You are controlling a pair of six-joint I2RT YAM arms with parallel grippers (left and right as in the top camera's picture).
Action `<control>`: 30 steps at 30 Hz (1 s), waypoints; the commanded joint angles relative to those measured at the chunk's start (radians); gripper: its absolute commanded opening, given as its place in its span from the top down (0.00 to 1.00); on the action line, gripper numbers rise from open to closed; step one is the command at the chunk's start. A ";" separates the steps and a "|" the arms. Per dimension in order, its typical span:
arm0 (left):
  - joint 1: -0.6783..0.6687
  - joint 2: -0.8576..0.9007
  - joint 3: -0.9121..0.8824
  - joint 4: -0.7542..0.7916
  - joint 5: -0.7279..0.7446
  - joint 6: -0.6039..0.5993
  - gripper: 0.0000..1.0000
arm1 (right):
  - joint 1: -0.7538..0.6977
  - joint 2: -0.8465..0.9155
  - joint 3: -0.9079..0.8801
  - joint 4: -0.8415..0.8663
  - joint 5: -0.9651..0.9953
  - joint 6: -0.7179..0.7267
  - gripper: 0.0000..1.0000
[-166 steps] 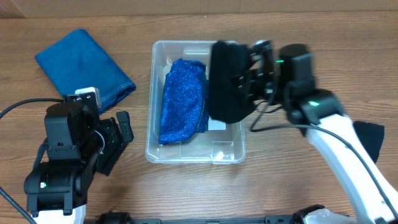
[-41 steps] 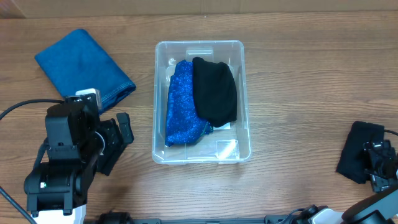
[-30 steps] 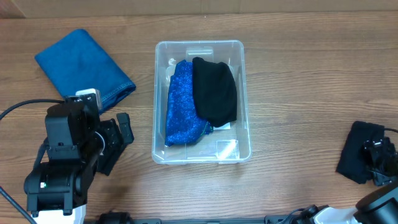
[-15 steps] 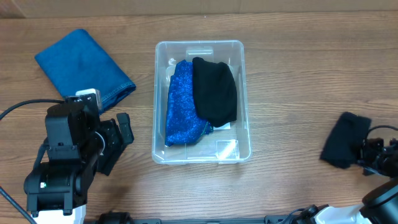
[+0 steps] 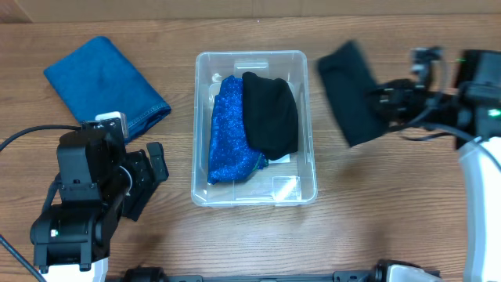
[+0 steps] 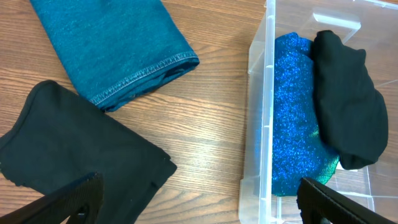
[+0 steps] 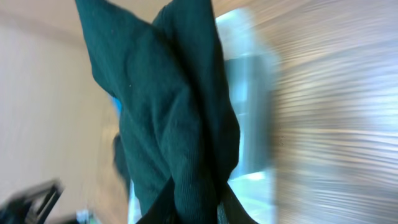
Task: Pack container
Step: 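Place the black sock into the bin's front section and release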
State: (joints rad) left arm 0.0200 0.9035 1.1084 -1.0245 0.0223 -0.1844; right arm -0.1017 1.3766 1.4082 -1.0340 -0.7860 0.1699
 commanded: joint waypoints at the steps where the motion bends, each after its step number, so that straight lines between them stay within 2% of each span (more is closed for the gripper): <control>1: 0.000 0.000 0.022 0.004 -0.003 -0.007 0.00 | 0.237 -0.019 0.021 0.019 0.112 0.167 0.96; 5: 0.000 0.000 0.022 0.004 -0.003 -0.007 0.00 | 0.505 -0.015 0.018 0.085 0.325 0.398 0.96; 6: 0.000 0.000 0.022 0.004 -0.003 -0.007 0.00 | 0.562 -0.010 0.018 0.095 0.403 0.499 0.96; 8: 0.000 0.000 0.022 0.004 -0.003 -0.007 0.00 | 0.653 0.012 0.018 0.100 0.535 0.684 0.96; 12: 0.000 0.000 0.022 0.003 -0.003 -0.007 0.00 | 0.771 0.097 0.009 0.173 0.621 0.851 0.96; 18: 0.000 0.000 0.022 -0.008 -0.003 -0.007 0.00 | 0.800 0.189 -0.045 0.274 0.627 0.969 0.97; 24: 0.000 0.000 0.022 -0.014 -0.002 -0.007 0.00 | 0.891 0.189 -0.237 0.454 0.631 1.096 0.96; 30: 0.000 0.000 0.022 -0.033 0.004 -0.007 0.00 | 0.905 0.190 -0.385 0.581 0.698 1.112 0.96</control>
State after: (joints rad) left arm 0.0200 0.9035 1.1084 -1.0523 0.0227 -0.1844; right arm 0.8047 1.5738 1.0569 -0.4709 -0.1551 1.2652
